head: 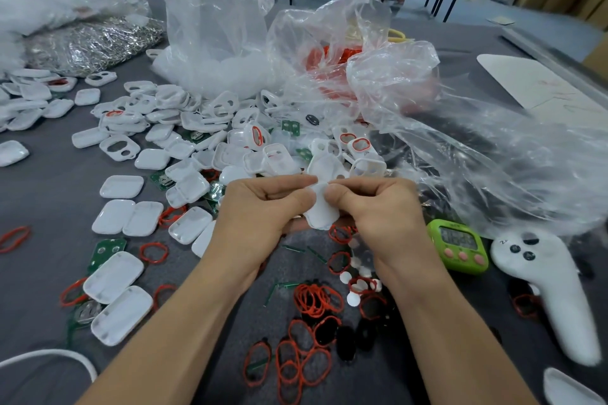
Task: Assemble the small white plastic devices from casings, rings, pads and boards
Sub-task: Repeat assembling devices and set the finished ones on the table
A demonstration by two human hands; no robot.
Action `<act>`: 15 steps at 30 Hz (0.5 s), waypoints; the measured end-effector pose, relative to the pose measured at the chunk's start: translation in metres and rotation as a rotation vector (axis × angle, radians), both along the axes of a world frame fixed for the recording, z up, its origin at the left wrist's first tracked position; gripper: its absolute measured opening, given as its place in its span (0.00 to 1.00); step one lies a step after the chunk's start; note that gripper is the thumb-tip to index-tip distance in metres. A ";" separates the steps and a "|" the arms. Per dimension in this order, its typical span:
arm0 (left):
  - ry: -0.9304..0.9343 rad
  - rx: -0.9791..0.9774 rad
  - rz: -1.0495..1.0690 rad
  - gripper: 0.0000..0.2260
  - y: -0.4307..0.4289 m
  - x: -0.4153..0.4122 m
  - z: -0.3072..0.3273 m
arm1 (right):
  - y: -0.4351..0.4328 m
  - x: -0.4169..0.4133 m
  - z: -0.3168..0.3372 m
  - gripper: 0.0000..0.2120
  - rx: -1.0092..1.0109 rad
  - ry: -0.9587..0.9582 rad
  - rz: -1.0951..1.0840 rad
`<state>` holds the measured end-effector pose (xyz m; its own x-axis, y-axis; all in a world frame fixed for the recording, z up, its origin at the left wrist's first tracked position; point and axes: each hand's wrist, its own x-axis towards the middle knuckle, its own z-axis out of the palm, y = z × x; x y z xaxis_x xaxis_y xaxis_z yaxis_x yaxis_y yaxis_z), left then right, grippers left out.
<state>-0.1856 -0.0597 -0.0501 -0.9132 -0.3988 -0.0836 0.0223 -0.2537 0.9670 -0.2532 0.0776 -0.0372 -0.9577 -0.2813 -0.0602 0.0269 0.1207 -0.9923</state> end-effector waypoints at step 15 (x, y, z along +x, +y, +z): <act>0.049 -0.118 0.137 0.11 0.006 0.000 -0.001 | -0.009 0.011 -0.002 0.06 -0.061 0.105 -0.049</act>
<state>-0.1851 -0.0539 -0.0509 -0.8518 -0.5237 0.0143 0.0963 -0.1297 0.9869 -0.2424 0.0691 -0.0388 -0.9705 -0.2340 0.0573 -0.0734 0.0608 -0.9954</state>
